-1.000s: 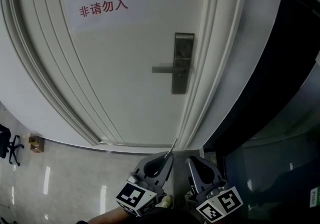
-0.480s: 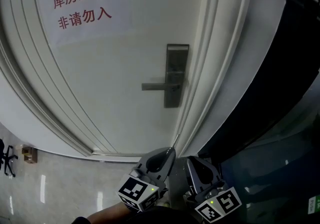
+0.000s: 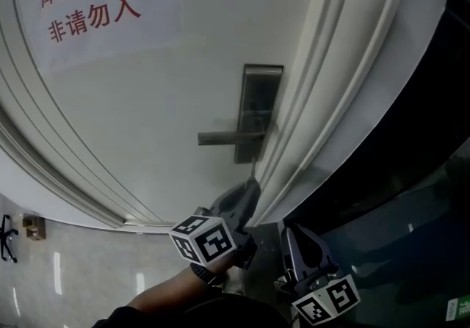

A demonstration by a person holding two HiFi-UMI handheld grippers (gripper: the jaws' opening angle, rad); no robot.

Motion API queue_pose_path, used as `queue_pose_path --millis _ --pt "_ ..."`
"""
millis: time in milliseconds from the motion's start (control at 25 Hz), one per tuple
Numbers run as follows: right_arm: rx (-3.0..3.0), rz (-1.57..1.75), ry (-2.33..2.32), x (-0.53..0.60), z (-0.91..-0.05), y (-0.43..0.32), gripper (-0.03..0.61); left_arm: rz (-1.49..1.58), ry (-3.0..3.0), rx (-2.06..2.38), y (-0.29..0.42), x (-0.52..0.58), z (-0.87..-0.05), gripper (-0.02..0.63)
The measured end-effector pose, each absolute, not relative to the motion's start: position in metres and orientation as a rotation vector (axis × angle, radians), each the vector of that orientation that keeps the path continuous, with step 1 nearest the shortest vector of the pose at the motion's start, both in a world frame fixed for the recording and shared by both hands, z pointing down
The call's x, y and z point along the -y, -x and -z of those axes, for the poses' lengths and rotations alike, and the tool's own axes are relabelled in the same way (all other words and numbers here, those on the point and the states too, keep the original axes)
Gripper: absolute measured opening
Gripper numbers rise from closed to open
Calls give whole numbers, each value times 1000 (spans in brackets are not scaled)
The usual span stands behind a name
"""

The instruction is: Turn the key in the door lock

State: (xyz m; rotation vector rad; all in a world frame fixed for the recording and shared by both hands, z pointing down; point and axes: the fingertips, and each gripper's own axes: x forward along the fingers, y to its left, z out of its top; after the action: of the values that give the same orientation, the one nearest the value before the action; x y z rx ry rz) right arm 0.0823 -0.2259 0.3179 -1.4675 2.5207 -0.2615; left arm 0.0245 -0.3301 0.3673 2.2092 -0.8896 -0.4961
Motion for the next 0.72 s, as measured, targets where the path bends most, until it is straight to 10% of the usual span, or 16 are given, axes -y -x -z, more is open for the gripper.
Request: queue_pose_path --millis 720 --pt "-2481 282 1550 263 -327 -108 17 661 -1806 677 -36 391 -394 5"
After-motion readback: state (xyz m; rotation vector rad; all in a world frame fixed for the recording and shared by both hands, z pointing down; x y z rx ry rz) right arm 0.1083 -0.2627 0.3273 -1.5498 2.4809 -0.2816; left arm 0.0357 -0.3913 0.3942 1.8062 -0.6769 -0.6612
